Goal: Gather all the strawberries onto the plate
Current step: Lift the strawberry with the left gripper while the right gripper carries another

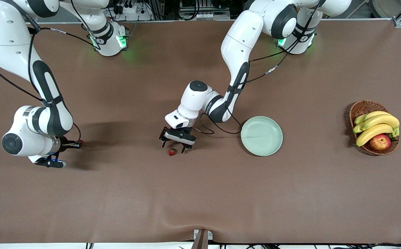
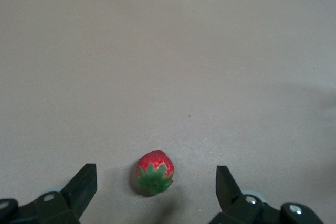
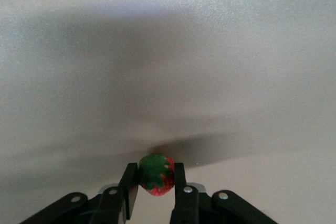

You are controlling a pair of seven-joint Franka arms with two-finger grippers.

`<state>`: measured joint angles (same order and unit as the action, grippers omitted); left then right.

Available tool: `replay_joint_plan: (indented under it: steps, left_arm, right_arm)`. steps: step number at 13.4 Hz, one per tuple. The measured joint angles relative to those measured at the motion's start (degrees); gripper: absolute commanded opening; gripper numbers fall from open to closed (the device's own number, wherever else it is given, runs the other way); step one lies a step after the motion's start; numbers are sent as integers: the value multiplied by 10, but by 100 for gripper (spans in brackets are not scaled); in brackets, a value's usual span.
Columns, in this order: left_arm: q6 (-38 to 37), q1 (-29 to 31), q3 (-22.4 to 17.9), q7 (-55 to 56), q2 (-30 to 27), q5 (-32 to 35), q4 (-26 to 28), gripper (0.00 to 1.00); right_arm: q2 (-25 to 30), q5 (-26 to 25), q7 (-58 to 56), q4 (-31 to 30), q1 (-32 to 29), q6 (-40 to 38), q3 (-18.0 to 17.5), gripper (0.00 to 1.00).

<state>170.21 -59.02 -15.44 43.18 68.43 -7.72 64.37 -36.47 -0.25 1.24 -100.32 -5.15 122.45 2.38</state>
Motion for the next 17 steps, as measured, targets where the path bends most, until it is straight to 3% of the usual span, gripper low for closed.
replay_joint_plan:
  steps: [2,3,4,6,11,14,15,16,17]
  left_arm:
    - [0,0,0,3,6,0,-7,99]
    - [0,0,0,8,8,0,-10,88]
    - [0,0,0,11,9,0,-11,82]
    - [0,0,-1,16,9,0,-12,61]
    - [0,0,-1,38,15,0,-15,38]
    - [3,0,-1,40,19,0,-18,30]
    - [4,0,-1,40,20,0,-19,12]
    - [4,0,-1,42,21,0,-20,0]
    - [4,0,-1,46,21,0,-21,0]
  right_arm:
    - [0,0,0,-1,0,1,0,9]
    - [1,0,0,-1,0,2,0,0]
    - [2,0,0,-2,0,4,0,0]
    - [2,0,0,-3,0,5,0,0]
    - [3,0,0,-3,0,6,0,0]
    - [3,0,0,-3,0,6,0,0]
    - [3,0,0,-3,0,6,0,0]
    - [3,0,1,-3,0,6,0,0]
    - [3,0,1,-3,0,7,0,0]
